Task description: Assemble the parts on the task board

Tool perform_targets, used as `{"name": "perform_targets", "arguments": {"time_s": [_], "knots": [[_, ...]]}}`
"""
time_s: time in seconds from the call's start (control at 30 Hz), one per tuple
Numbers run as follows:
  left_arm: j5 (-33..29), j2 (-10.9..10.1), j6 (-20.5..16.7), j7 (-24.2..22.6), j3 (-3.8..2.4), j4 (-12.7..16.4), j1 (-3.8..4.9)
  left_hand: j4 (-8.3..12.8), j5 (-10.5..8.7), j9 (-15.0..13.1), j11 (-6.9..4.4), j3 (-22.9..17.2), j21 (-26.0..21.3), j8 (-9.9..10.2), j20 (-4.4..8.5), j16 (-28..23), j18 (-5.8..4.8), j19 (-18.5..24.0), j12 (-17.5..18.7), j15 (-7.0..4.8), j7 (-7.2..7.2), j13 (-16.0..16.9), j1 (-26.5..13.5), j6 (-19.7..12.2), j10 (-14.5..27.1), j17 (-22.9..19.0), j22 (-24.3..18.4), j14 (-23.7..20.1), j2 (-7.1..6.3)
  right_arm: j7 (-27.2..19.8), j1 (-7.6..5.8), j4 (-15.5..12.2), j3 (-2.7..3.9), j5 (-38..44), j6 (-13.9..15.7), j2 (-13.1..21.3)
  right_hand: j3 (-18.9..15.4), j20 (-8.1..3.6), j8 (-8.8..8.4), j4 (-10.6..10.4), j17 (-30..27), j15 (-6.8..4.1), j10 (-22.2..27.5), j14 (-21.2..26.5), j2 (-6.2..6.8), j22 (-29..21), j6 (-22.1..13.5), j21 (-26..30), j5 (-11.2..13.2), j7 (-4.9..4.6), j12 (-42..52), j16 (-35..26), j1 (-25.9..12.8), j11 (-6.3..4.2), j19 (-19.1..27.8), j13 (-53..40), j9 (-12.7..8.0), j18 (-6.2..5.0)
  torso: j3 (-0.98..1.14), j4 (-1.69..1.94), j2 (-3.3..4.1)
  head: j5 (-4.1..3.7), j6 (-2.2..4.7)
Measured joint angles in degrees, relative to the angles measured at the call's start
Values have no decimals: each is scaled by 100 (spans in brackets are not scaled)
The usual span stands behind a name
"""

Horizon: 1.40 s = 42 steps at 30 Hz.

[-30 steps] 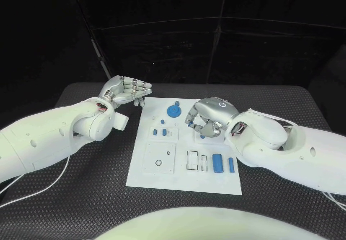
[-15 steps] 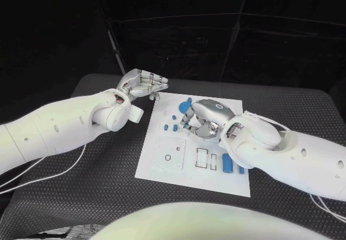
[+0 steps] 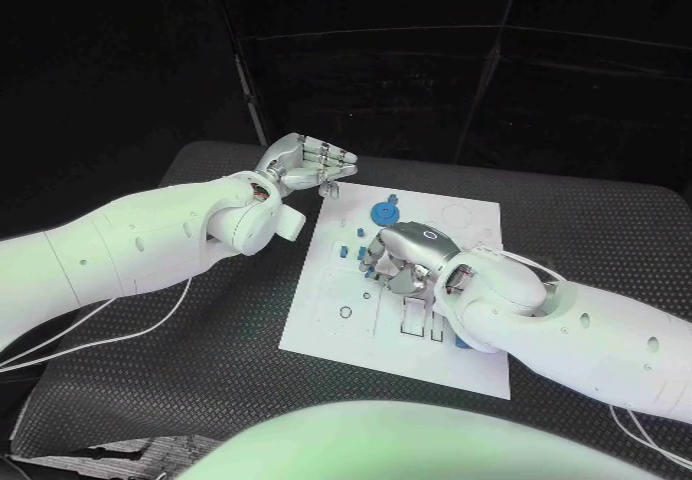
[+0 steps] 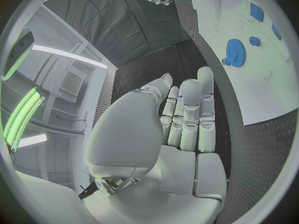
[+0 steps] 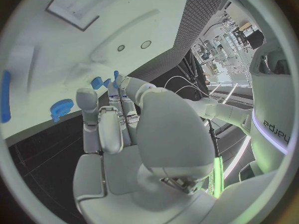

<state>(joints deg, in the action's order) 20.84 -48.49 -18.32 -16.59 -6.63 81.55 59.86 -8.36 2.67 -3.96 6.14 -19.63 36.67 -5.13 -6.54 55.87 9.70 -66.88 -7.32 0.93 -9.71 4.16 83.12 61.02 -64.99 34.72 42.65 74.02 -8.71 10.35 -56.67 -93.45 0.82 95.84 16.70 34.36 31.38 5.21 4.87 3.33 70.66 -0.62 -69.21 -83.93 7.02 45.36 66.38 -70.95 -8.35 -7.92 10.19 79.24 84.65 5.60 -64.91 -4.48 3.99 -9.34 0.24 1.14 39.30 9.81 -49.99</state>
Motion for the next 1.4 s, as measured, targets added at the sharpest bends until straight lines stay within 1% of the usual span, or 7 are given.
{"name": "perform_targets", "arguments": {"time_s": [0.1,0.23,0.33,0.7,1.4], "knots": [[0,8,4,0,0,-3,0,0,0,0,0,0,0,0,0,0,0,0,0,0,0,0,0,0,0,0,0,0,0,-23,14,26,-27,0,-55,-26,0,0,0,0,0,0,0,0,5,0,-21,0,0,-20,-1,0,-5,0,0,0,0,0,0,0,0,13,-1],[0,12,8,0,0,-4,0,0,0,3,0,0,0,0,0,0,0,0,0,0,0,0,0,0,0,0,0,0,0,-53,38,44,-69,7,-130,-39,0,0,0,0,-1,0,0,0,5,0,-21,0,0,-20,-10,0,-5,0,0,0,0,0,0,-1,0,26,-2],[0,12,11,1,0,-6,0,0,0,5,0,0,0,0,0,0,0,0,0,0,0,1,0,0,0,0,0,0,0,-67,45,61,-83,23,-185,-38,0,0,0,0,-1,0,0,0,5,0,-20,0,1,-21,-10,0,-5,0,0,-1,1,0,-1,-3,-1,27,-2],[0,9,16,2,0,-15,0,0,0,4,0,0,0,0,0,0,0,0,0,0,0,1,0,0,0,1,1,0,0,-94,67,55,-97,65,-340,-28,-1,0,0,-1,-2,0,0,0,-2,1,-20,0,2,-20,-39,-1,2,0,0,-2,1,0,-1,-3,-2,34,-2],[0,6,22,5,0,-30,0,0,0,3,0,0,0,0,0,0,0,0,0,0,0,2,0,0,-1,-14,-6,0,0,-117,73,15,-100,91,-513,-9,-7,0,0,-7,-2,0,0,0,-4,1,-21,0,25,-20,-21,-1,4,0,0,-5,1,0,-1,0,-1,43,-2]]}}
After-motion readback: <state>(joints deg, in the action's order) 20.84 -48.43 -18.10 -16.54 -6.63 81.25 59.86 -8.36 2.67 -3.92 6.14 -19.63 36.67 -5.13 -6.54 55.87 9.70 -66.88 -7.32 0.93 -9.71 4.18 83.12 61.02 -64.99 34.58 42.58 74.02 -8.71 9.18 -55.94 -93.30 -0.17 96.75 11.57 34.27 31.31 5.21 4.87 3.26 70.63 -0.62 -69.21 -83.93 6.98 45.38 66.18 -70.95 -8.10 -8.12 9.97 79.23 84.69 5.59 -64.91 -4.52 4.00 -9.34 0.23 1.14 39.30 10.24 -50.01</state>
